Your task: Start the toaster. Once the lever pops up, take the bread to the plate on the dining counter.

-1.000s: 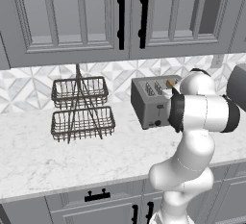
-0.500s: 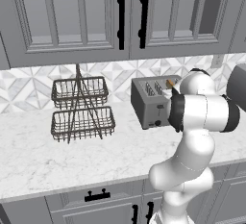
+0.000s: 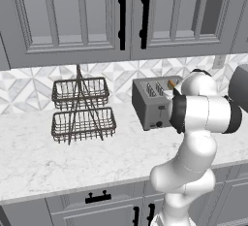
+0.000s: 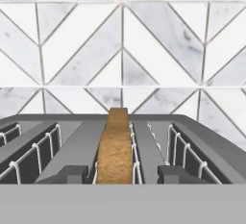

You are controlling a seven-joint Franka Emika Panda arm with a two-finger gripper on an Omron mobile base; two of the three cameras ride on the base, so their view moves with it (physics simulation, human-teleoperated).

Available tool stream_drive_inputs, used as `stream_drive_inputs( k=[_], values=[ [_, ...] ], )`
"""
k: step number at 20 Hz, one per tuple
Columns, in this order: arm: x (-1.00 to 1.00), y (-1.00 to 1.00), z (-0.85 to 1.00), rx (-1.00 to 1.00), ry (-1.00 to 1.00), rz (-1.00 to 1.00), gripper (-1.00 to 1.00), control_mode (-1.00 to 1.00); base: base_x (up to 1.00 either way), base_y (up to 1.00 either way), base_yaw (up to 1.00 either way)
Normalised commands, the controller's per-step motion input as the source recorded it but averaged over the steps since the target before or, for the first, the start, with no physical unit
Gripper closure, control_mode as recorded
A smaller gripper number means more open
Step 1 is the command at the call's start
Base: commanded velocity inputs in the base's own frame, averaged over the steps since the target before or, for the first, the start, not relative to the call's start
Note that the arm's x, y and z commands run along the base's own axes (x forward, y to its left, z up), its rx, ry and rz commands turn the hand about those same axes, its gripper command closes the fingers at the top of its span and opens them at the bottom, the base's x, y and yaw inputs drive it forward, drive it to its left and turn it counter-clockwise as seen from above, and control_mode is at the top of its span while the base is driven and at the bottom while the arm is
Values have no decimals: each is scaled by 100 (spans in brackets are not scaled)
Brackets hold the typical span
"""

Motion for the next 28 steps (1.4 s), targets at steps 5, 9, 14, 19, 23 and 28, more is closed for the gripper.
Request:
stream_drive_inputs(
  k=[5, 9, 14, 19, 23, 28],
  values=[
    [0, 0, 0, 0, 0, 0, 100, -100, 0, 0, 0],
    [0, 0, 0, 0, 0, 0, 100, -100, 0, 0, 0],
    [0, 0, 0, 0, 0, 0, 100, -100, 0, 0, 0],
    [0, 0, 0, 0, 0, 1, 100, -100, 0, 0, 0],
    [0, 0, 8, 0, -2, 1, 100, -100, 0, 0, 0],
    [0, 0, 10, 0, -3, 0, 100, -100, 0, 0, 0]
  ],
)
